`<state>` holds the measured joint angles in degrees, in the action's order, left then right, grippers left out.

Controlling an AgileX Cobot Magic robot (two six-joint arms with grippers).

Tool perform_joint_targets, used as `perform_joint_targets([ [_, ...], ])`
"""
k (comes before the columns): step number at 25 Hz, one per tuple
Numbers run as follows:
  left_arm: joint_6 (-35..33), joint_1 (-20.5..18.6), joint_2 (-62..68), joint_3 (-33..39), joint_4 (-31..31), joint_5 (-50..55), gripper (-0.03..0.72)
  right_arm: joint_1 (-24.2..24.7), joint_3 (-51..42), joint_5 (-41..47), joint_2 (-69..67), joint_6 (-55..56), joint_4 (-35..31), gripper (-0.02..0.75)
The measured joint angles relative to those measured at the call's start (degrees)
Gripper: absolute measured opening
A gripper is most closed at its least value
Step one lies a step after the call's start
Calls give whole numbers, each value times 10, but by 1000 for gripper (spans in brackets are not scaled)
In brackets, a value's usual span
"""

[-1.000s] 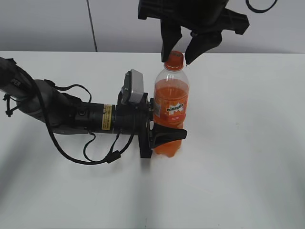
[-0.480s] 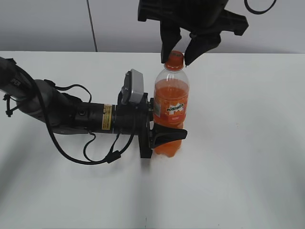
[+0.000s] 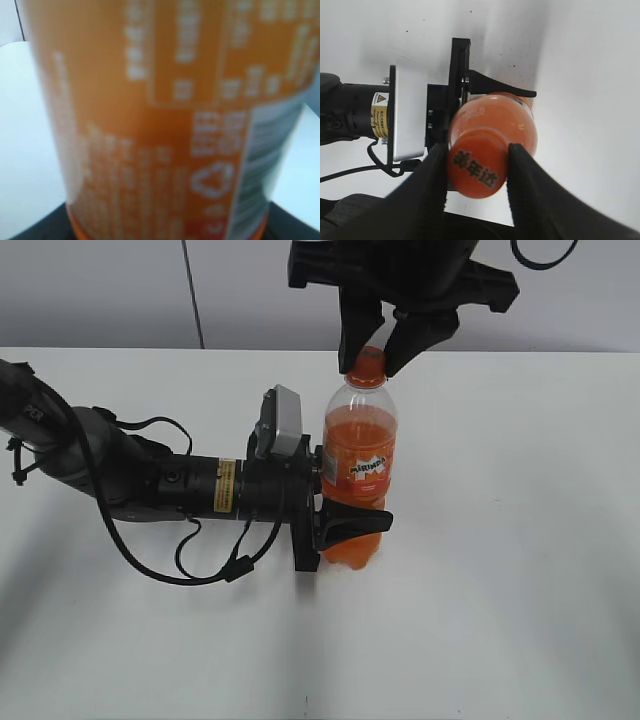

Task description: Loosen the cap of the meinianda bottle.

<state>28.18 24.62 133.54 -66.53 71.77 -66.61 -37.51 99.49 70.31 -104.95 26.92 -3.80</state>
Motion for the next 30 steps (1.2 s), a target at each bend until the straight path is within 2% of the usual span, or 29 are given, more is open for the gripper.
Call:
perform_joint_targets([
  [5, 0, 0, 0, 0, 0, 0, 391, 0, 0, 0, 0, -30, 0, 274],
  [9, 0, 0, 0, 0, 1, 0, 391, 0, 0, 0, 0, -96, -1, 273],
  [22, 0, 0, 0, 0, 3, 0, 391, 0, 1, -1, 0, -376, -5, 269],
  [30, -5, -1, 0, 0, 10, -5, 390, 1, 2, -1, 0, -583, -40, 269],
])
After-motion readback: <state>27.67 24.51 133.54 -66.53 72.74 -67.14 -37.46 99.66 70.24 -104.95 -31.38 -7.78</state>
